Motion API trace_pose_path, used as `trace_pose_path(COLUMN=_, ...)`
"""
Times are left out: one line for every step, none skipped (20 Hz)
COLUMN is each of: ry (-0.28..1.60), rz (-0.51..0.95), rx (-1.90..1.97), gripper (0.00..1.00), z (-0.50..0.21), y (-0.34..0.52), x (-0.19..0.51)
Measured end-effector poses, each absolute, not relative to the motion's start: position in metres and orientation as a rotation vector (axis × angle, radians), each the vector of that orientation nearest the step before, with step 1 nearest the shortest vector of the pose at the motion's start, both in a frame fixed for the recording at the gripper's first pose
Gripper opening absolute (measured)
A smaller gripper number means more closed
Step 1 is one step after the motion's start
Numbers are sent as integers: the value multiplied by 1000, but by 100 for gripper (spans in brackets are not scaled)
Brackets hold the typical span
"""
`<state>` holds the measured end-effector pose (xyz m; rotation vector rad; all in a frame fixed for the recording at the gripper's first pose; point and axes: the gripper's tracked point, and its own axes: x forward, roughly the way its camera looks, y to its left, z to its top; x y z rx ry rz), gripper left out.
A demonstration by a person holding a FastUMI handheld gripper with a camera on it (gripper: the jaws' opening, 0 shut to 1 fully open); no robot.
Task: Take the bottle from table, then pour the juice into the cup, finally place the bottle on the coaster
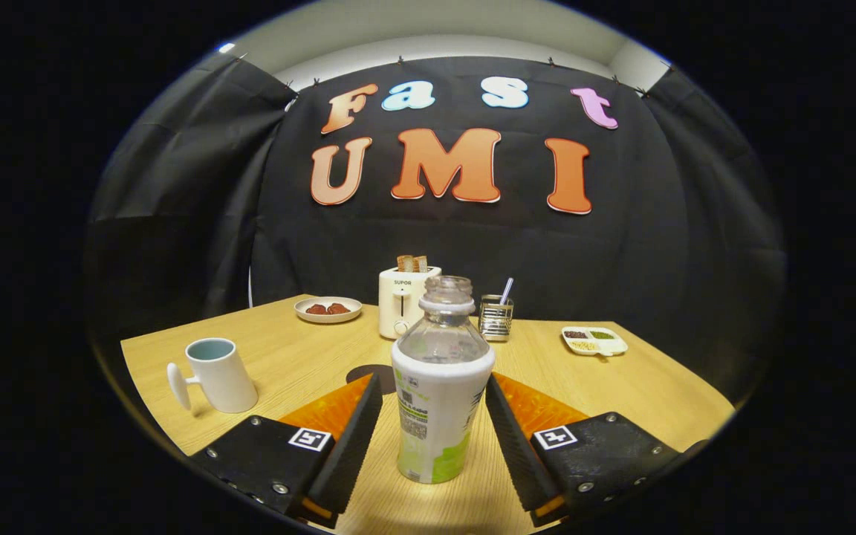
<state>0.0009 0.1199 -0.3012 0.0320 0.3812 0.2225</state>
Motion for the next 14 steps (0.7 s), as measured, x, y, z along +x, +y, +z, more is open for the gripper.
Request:
trace_pose_path(ry=398, rz=218, rx=49, gripper=82, z=-306, y=120, x=3)
trace_pose_path(ry=412, rz=216, rx=67, gripper=77, z=-311, y=121, x=5)
trace_pose_path(ry=430, rz=213, rx=81, gripper=75, z=-316, y=121, x=5)
trace_pose_path(ry=450, rz=213, rx=94, gripper=72, z=-322, y=121, x=5)
trace_pose_path(ry=457, rz=215, rx=105, gripper=70, z=-325, y=124, x=7)
trace_pose_path(ry=463, rz=217, rx=112, gripper=68, z=-326, y=124, x=8)
trace_pose_path(ry=461, rz=219, rx=111, gripper=68, z=-326, y=125, x=9)
trace_pose_path(ry=459, rz=218, rx=108, gripper=68, z=-328, y=125, x=10)
trace_pose_path(ry=457, rz=218, rx=102, gripper=67, z=-328, y=126, x=12)
trace_pose_path(ry=457, rz=217, rx=94, gripper=66, z=-328, y=127, x=13)
trace_pose_path(ry=453, rz=219, rx=88, gripper=65, z=-328, y=128, x=13)
trace_pose_path(ry=451, rz=226, rx=79, gripper=63, z=-327, y=130, x=12)
trace_pose_path(ry=449, rz=240, rx=66, gripper=62, z=-325, y=134, x=12)
trace_pose_path(ry=443, rz=248, rx=50, gripper=60, z=-325, y=138, x=11)
